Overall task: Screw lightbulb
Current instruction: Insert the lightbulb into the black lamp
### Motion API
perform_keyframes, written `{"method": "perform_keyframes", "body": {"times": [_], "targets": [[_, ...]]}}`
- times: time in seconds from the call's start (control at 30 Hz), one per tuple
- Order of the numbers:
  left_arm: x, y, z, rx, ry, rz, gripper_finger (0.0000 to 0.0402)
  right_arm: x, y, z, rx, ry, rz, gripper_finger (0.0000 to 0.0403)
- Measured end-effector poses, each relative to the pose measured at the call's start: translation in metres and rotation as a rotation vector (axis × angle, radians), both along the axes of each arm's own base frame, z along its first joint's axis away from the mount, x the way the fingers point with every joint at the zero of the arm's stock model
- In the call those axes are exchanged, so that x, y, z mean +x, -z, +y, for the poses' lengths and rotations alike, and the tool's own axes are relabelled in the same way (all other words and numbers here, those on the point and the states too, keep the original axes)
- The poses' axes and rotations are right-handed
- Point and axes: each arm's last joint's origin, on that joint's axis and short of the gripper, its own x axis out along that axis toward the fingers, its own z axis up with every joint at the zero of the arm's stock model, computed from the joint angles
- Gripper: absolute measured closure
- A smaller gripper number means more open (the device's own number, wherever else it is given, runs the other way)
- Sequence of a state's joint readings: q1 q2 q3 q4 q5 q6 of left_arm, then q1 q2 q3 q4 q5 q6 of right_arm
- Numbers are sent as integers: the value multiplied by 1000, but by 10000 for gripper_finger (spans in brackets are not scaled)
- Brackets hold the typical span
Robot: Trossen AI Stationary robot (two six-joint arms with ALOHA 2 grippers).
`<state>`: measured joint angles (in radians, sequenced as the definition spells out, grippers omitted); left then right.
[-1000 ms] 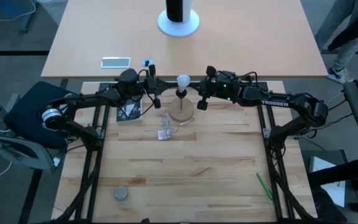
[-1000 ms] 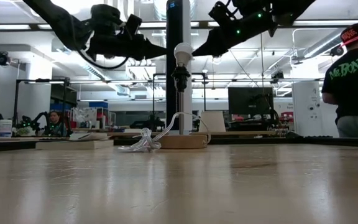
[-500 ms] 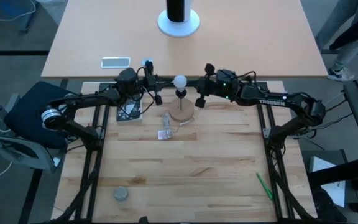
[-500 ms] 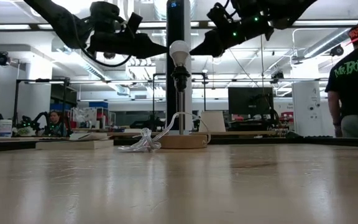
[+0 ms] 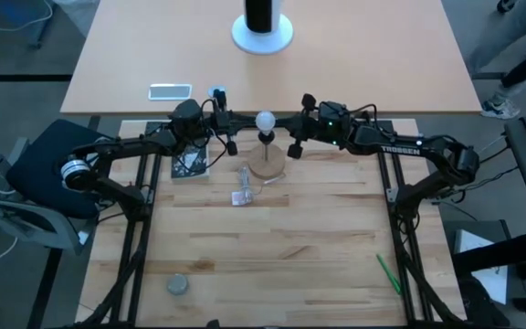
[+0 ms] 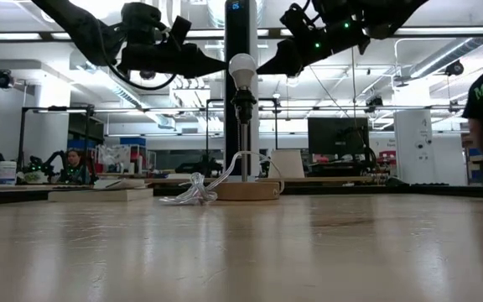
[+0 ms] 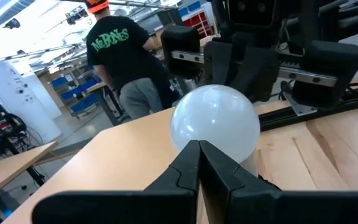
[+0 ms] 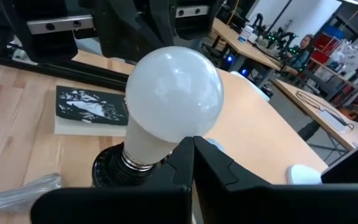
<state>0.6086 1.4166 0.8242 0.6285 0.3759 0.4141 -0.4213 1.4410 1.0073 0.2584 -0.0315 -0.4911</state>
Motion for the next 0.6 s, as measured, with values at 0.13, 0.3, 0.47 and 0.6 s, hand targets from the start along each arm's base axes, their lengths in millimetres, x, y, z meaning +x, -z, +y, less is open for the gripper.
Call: {"method": "perform_keyframes", "body": {"times": [0.13, 0.3, 0.47, 0.6], "targets": [[0, 0, 1, -1, -36, 0, 401, 1, 1, 3, 7, -11, 6, 403], [0, 0, 2, -3, -57, 1, 401, 2, 2, 5, 33, -14, 15, 403], [-1, 0, 2, -8, -67, 0, 401, 1, 4, 4, 38, 26, 29, 403], [-4, -4, 0, -16, -113, 4, 401, -1, 5, 3, 36, 82, 58, 403]]}}
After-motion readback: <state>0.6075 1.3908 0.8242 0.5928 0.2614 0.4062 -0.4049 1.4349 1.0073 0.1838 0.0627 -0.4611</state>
